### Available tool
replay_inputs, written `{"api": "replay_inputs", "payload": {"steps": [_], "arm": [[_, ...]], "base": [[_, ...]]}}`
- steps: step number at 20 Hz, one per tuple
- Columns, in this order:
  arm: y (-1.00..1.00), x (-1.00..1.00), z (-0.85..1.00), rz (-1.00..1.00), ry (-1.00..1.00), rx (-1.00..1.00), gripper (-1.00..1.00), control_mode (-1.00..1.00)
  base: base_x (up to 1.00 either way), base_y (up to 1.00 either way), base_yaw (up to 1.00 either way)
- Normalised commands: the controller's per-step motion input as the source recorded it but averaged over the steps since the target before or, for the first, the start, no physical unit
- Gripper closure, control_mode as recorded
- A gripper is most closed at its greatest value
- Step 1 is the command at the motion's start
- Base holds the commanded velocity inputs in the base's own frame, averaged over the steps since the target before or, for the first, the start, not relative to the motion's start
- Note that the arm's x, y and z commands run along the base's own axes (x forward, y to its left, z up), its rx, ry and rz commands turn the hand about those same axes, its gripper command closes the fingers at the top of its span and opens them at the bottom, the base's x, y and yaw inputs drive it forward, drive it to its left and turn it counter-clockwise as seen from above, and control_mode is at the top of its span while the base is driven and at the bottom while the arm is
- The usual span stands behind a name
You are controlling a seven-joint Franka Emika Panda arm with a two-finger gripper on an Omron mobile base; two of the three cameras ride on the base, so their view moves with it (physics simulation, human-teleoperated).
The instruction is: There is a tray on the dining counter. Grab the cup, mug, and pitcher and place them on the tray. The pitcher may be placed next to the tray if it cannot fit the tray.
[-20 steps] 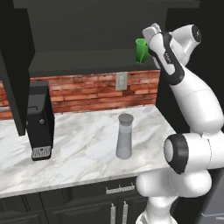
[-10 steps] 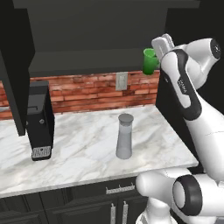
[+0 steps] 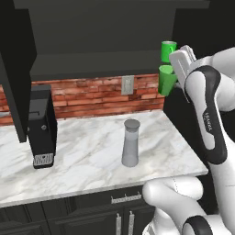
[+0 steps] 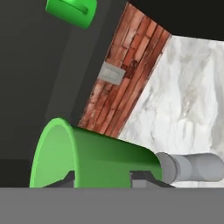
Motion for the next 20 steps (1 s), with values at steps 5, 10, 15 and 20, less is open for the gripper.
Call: {"api": "replay_inputs", "payload": {"steps": [5, 10, 15, 20], "arm": [[0.00, -0.63, 0.00, 0.02, 0.06, 0.00, 1.00, -1.00], [0.09, -0.25, 0.00, 0.01, 0.00, 0.00, 1.00, -1.00], [0.02, -0.04, 0.00, 0.00, 0.00, 0.00, 1.00, -1.00], [0.00, -0.09, 0.00, 0.01, 0.00, 0.00, 1.00, 1.00]], "base": [[0.00, 0.00, 0.00], [0.00, 0.00, 0.00], [0.00, 0.00, 0.00], [-0.08, 0.00, 0.01]]}}
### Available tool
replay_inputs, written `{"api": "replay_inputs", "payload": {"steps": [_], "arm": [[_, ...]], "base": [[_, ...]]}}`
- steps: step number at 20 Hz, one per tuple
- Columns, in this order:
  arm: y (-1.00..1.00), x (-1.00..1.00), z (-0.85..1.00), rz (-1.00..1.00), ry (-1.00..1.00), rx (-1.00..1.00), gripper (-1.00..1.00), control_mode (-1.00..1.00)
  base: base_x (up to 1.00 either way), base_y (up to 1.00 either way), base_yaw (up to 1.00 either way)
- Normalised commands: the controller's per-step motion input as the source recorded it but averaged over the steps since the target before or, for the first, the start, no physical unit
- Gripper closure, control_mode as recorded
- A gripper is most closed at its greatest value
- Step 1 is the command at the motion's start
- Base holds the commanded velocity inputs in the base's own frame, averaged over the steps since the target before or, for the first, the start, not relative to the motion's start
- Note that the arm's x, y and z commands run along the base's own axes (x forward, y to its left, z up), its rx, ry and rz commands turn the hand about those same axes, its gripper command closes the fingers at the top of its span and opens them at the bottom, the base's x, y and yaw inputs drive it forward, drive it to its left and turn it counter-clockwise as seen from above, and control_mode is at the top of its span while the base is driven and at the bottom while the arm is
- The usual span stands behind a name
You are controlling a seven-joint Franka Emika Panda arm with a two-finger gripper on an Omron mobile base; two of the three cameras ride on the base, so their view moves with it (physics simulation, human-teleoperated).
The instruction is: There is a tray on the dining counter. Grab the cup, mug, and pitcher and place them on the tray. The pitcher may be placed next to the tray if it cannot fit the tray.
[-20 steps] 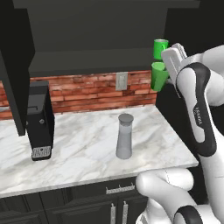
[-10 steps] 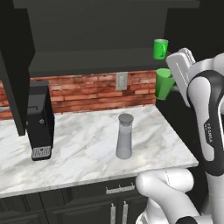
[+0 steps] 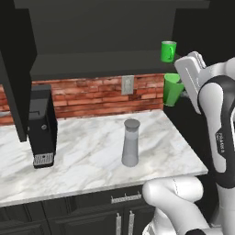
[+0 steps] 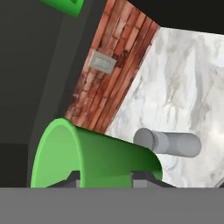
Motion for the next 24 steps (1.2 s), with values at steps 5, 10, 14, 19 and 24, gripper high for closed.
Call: {"api": "replay_inputs", "payload": {"steps": [5, 10, 14, 19, 24], "arm": [[0.00, 0.00, 0.00, 0.00, 0.00, 0.00, 1.00, 1.00], [0.00, 0.00, 0.00, 0.00, 0.00, 0.00, 1.00, 1.00], [0.00, 0.00, 0.00, 0.00, 0.00, 0.00, 1.00, 1.00], [0.00, 0.00, 0.00, 0.00, 0.00, 0.00, 1.00, 1.00], [0.00, 0.00, 0.00, 0.00, 0.00, 0.00, 1.00, 1.00]], "base": [[-0.84, 0.07, 0.06], [-1.00, 0.43, 0.25], [-0.93, 0.59, 0.73], [-0.54, 0.38, 0.96], [-0.36, 0.07, 1.00]]}}
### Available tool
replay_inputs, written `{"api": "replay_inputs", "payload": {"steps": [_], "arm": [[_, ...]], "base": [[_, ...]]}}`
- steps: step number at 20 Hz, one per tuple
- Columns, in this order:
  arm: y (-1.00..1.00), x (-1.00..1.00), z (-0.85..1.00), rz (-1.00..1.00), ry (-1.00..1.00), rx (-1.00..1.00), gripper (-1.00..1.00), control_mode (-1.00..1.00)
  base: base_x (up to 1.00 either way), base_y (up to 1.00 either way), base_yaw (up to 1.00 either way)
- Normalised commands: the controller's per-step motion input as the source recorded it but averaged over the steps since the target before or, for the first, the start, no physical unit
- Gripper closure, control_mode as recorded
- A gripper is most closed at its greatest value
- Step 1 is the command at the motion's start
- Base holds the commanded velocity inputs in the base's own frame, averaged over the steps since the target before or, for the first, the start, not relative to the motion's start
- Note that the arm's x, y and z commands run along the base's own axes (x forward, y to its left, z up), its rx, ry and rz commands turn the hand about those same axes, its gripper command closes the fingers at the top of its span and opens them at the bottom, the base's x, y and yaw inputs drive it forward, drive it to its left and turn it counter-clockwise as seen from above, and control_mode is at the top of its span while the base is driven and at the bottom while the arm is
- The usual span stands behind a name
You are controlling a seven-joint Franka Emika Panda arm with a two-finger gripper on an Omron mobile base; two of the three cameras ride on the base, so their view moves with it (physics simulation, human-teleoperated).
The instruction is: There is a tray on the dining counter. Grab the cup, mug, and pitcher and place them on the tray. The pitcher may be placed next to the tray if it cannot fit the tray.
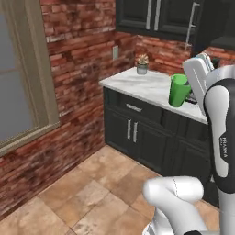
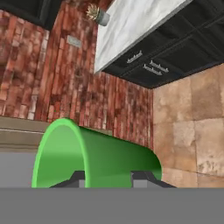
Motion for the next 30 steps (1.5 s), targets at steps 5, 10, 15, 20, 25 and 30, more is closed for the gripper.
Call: {"api": "replay_inputs", "payload": {"steps": [5, 10, 15, 20, 25, 30], "arm": [[0.00, 0.00, 0.00, 0.00, 0.00, 0.00, 1.00, 1.00], [0.00, 0.00, 0.00, 0.00, 0.00, 0.00, 1.00, 1.00], [0.00, 0.00, 0.00, 0.00, 0.00, 0.00, 1.00, 1.00], [0.00, 0.00, 0.00, 0.00, 0.00, 0.00, 1.00, 1.00], [0.00, 0.00, 0.00, 0.00, 0.00, 0.00, 1.00, 1.00], [0.00, 0.00, 0.00, 0.00, 0.00, 0.00, 1.00, 1.00]], "base": [[-0.26, 0.00, 1.00], [-0.27, 0.00, 1.00], [-0.24, 0.00, 1.00], [-0.24, 0.00, 1.00], [-0.17, 0.00, 1.00], [-0.10, 0.00, 1.00]]}}
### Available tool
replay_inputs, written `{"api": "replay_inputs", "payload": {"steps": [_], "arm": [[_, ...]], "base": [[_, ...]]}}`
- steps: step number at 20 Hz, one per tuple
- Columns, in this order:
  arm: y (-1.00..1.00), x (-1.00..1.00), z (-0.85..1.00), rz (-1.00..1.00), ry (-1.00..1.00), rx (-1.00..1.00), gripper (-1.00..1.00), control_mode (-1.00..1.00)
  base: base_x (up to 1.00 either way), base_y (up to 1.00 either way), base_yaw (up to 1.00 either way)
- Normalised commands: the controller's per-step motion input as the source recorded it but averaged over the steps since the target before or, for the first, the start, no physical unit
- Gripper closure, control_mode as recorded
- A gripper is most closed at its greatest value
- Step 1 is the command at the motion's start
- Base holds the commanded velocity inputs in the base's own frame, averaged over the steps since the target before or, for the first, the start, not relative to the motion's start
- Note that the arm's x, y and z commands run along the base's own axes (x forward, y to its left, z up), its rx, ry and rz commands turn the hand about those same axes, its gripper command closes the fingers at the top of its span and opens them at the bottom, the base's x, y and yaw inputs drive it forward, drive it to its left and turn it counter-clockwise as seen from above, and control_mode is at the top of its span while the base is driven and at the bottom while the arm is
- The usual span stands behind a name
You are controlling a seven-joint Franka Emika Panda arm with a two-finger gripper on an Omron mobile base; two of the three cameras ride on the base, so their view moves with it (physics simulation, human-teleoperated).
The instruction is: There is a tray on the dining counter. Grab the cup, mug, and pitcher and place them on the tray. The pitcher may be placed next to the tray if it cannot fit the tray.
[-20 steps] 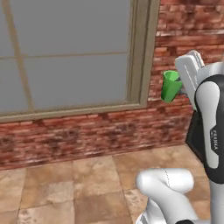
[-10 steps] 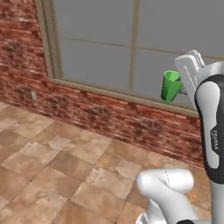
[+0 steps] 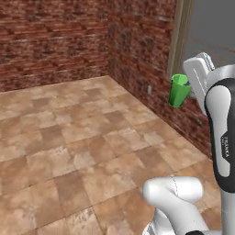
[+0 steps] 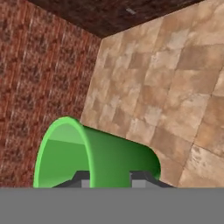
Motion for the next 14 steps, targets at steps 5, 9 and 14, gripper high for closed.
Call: {"api": "replay_inputs", "payload": {"steps": [5, 9, 14], "arm": [[0.00, 0.00, 0.00, 0.00, 0.00, 0.00, 1.00, 1.00], [0.00, 0.00, 0.00, 0.00, 0.00, 0.00, 1.00, 1.00], [0.00, 0.00, 0.00, 0.00, 0.00, 0.00, 1.00, 1.00]], "base": [[-0.02, 0.00, 1.00], [0.00, 0.00, 1.00], [0.03, 0.00, 0.96]]}}
